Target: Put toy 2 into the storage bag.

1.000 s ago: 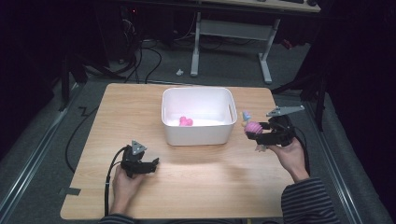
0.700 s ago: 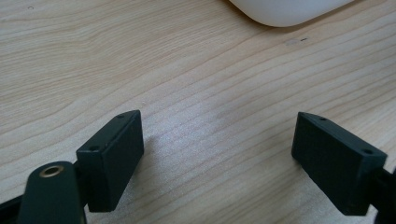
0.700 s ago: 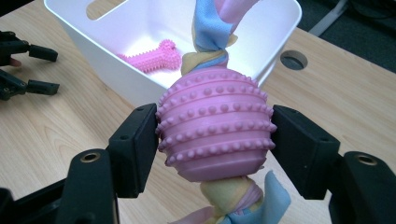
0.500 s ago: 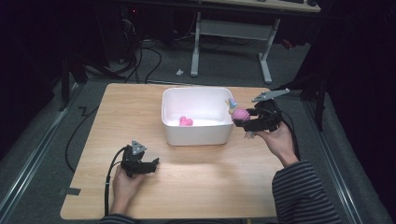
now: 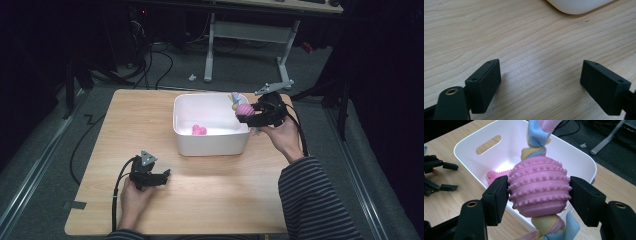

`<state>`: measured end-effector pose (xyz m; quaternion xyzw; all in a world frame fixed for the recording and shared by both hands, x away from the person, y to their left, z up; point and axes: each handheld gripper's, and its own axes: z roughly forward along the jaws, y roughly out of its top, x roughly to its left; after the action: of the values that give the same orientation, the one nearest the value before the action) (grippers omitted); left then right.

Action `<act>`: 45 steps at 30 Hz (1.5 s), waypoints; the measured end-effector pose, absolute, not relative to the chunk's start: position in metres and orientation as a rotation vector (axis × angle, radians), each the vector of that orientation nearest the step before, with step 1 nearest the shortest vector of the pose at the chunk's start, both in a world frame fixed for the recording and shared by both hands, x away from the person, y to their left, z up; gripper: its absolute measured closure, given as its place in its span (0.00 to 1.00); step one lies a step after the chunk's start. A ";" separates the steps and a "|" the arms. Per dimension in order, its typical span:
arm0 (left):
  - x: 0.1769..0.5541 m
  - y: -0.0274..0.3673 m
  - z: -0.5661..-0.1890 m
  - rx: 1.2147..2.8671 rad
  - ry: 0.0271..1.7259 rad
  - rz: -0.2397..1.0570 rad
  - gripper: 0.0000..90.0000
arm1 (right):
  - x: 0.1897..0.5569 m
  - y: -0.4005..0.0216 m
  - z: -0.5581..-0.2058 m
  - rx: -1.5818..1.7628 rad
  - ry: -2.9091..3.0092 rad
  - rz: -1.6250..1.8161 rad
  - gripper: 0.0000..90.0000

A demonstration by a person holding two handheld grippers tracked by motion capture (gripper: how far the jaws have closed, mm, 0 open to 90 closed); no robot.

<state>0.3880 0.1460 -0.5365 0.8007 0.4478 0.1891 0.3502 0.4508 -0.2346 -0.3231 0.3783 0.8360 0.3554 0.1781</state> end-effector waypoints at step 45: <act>0.388 0.146 -0.537 2.072 1.163 0.492 0.19 | 0.378 -0.282 -0.415 1.163 2.280 1.098 0.38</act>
<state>0.3879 0.1458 -0.5365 0.7998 0.4489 0.1901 0.3502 0.3775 -0.2818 -0.4151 0.4109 0.8057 0.3880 0.1775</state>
